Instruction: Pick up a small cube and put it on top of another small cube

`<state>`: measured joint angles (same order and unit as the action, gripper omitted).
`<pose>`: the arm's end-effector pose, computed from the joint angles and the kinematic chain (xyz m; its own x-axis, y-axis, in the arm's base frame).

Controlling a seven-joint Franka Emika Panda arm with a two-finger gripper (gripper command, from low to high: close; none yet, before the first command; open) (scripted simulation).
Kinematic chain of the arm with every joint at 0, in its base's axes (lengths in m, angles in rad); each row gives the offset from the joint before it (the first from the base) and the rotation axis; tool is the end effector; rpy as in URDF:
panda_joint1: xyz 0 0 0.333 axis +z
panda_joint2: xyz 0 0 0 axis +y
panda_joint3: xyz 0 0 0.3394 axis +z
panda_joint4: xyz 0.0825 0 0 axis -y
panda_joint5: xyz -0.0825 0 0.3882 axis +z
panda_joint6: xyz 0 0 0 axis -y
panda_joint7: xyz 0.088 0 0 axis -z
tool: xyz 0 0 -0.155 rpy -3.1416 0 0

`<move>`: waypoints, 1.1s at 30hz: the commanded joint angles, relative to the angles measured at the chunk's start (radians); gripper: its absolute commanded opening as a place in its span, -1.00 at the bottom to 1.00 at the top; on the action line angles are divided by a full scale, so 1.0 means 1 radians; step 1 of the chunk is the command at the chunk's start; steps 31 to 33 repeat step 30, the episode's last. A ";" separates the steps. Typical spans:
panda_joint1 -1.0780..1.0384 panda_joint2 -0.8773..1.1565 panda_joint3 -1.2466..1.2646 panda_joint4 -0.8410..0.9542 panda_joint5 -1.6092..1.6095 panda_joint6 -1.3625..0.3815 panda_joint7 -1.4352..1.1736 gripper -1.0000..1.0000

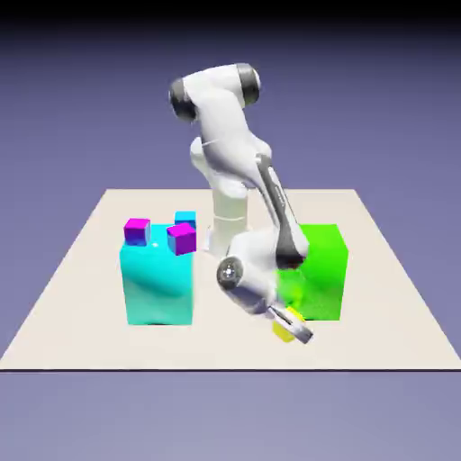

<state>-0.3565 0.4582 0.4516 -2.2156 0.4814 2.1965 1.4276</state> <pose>0.4911 0.0980 0.1475 -0.2336 -0.8569 -0.4594 -0.8989 0.0101 0.4381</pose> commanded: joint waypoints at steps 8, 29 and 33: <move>0.011 -0.243 -0.239 0.100 -0.173 -0.337 -0.124 -1.00; 0.007 -0.623 -0.643 -0.113 -0.013 -0.540 0.036 1.00; 0.002 -0.620 -0.650 -0.077 -0.019 -0.575 0.042 1.00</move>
